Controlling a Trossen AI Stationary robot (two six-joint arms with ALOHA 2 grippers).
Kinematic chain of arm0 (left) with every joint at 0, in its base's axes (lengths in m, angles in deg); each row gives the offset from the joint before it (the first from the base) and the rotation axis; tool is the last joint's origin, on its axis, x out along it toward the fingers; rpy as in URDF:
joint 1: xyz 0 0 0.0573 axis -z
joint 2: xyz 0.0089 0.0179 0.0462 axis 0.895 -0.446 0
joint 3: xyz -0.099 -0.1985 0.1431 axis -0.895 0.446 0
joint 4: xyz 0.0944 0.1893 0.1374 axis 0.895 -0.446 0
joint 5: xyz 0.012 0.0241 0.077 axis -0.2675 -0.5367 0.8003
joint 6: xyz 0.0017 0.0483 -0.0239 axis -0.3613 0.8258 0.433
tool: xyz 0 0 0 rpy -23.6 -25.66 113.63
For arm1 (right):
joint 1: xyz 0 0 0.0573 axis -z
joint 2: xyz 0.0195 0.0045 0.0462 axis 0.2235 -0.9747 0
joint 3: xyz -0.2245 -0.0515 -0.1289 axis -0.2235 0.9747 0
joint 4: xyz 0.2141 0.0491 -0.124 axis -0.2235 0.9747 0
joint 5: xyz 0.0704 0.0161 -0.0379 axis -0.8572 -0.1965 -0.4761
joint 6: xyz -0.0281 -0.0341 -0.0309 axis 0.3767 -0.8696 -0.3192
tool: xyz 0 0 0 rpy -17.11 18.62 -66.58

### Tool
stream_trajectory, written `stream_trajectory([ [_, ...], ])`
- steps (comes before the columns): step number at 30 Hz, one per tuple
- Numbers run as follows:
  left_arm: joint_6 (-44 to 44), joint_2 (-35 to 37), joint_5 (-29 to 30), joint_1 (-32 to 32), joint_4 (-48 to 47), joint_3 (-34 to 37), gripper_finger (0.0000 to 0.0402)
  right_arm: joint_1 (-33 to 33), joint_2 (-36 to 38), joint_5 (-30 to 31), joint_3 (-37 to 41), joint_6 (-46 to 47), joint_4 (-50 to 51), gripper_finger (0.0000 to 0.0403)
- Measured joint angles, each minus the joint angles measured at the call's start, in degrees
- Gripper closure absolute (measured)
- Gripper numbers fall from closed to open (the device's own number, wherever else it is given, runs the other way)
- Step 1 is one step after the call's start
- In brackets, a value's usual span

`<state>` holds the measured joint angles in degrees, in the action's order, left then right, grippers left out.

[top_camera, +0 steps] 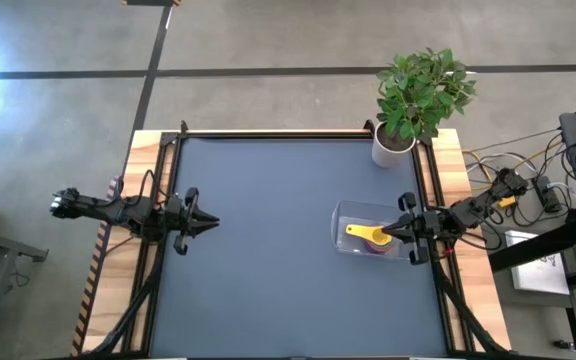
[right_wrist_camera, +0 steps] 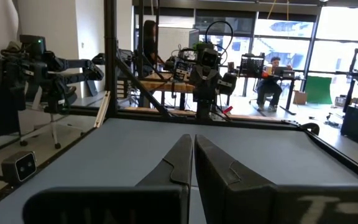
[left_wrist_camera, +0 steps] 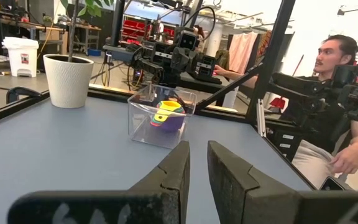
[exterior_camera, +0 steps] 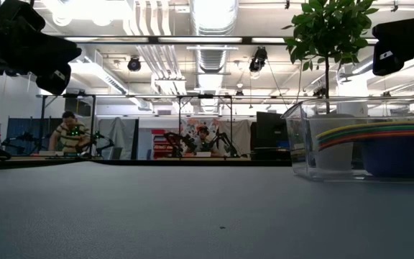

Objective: Nest measuring cups in basket
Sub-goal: Return to Home Position

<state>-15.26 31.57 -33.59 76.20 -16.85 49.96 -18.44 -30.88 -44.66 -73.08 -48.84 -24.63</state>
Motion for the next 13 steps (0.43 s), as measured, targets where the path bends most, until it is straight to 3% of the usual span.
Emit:
stream_trajectory([
  [13,0.0,0.01,0.39,0.0,0.0,0.0,0.0363,0.0,0.0,0.0,0.0,0.0,0.02,0.0394],
])
